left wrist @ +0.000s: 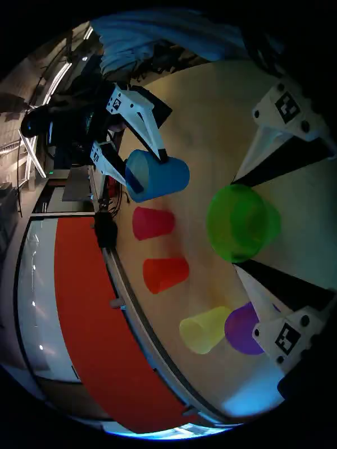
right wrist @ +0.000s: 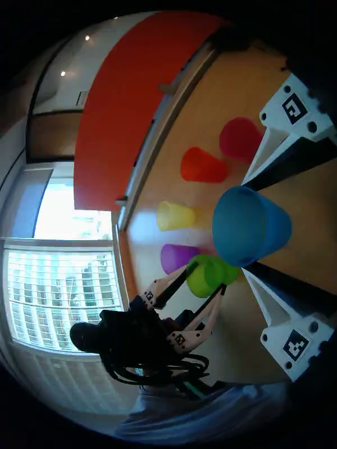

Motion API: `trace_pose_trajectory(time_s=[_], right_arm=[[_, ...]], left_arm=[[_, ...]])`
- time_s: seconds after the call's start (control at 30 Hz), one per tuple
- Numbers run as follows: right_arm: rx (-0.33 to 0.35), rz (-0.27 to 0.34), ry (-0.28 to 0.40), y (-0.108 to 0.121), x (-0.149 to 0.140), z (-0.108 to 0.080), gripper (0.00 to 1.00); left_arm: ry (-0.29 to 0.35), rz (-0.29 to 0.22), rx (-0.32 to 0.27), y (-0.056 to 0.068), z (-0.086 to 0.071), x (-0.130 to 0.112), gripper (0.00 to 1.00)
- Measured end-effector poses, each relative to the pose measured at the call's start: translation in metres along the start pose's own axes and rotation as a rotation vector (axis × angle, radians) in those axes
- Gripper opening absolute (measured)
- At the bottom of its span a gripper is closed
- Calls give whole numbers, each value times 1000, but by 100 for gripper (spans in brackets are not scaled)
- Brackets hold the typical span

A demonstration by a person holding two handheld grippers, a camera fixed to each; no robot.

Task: Pour water

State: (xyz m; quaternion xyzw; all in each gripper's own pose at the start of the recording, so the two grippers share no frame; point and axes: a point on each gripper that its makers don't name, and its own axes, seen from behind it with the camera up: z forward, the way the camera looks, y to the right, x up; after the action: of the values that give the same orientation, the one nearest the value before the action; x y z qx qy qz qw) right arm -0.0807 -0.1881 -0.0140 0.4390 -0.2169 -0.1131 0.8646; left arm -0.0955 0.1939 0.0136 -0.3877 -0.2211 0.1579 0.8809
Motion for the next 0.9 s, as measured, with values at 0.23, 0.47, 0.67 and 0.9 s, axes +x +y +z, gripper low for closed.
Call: trace_pose_trajectory(time_s=[0.23, 0.47, 0.67, 0.9], right_arm=[[-1, -3, -11, -1, -4, 1, 91], [-4, -6, -15, -2, -5, 3, 91], [-5, -6, -22, -4, -8, 6, 91], [-3, -19, -32, -8, -12, 10, 91]], left_arm=[[1, -14, -3, -1, 4, -4, 88], [6, -26, 0, -3, 3, -6, 88], [6, -30, 10, -5, 3, -9, 90], [-30, -9, 36, -10, 2, -19, 97]])
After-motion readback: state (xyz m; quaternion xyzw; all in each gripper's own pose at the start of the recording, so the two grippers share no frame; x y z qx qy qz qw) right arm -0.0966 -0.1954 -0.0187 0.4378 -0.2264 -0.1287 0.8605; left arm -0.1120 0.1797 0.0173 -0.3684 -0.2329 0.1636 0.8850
